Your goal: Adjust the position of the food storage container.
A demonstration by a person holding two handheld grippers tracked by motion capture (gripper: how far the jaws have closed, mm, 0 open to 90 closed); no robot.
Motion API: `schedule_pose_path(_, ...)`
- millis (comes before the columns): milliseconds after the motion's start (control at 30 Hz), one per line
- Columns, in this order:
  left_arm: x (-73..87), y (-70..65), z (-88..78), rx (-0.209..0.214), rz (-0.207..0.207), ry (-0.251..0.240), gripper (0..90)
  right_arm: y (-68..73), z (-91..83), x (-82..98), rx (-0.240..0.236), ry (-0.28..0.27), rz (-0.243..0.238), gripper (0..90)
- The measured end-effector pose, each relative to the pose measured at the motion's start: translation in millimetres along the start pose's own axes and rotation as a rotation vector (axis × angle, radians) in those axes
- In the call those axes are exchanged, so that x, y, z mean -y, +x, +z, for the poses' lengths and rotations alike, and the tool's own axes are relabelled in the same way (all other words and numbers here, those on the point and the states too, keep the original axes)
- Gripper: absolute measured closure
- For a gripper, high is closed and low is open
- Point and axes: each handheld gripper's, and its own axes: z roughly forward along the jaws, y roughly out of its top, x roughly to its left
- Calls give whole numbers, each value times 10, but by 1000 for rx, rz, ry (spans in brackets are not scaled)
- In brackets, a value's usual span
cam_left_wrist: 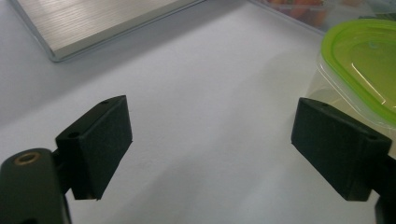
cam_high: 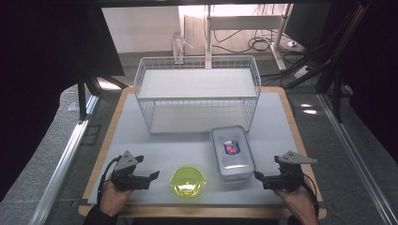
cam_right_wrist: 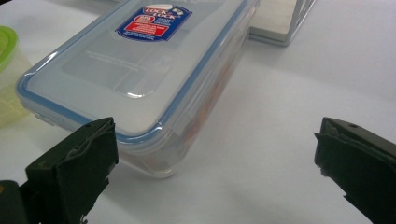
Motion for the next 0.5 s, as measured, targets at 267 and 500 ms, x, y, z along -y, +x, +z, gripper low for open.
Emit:
schedule_pose_path(267,-17,-17,-11,9,-12,-2,96,-1,-14,-9,-18,-13,19,0)
schedule_pose_path(500,-70,-82,-5,16,-6,20,74,8,-17,-13,-18,-16,21,0)
